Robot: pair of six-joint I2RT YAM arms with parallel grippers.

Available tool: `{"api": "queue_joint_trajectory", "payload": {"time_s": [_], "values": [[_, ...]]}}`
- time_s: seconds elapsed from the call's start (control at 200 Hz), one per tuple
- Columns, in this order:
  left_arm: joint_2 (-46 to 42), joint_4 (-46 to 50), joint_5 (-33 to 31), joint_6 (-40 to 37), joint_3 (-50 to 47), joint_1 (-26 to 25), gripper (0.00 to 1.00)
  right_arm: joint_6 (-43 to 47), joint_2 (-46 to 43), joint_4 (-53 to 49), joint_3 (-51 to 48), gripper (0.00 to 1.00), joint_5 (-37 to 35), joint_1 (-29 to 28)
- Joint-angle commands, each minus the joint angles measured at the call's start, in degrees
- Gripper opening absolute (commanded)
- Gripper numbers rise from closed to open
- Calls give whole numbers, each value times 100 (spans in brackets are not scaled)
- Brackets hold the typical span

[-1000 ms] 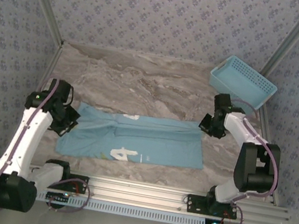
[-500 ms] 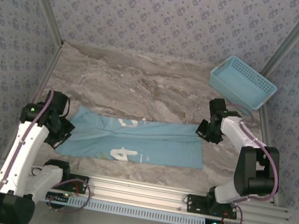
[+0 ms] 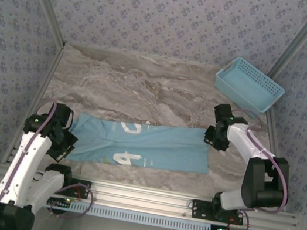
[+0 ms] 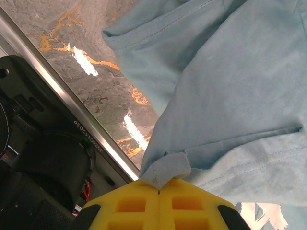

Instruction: Fold and stack the t-shirts

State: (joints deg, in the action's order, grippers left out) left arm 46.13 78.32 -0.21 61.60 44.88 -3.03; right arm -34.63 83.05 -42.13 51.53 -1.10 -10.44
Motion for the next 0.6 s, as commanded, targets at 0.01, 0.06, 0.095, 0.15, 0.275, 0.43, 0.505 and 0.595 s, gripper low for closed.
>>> {"api": "queue_joint_trajectory", "payload": {"time_s": [0.01, 0.06, 0.095, 0.15, 0.275, 0.43, 0.505, 0.595], "values": [[-43, 122, 30, 69, -104, -32, 0, -418, -322, -332, -132, 35, -158, -3], [-40, 111, 5, 58, -136, -31, 0, -493, -350, -315, -160, 38, -93, -1], [-43, 101, -16, 56, -144, -34, 0, -517, -346, -284, -161, 38, -19, 8], [-43, 54, 0, 54, -185, -37, 0, -543, -320, -201, -145, 38, 66, -2], [-21, -24, 53, 52, -271, -44, 0, -652, -231, -10, -24, 34, 163, -74], [-47, -20, 14, 43, -372, -46, 0, -715, 38, 131, 144, 27, 277, -125], [-43, -191, 165, 56, -505, -46, 0, -719, 172, 284, 209, 22, 388, -125], [41, -529, 458, 38, -693, -45, 0, -694, 330, 470, 324, 21, 535, -125]]}}
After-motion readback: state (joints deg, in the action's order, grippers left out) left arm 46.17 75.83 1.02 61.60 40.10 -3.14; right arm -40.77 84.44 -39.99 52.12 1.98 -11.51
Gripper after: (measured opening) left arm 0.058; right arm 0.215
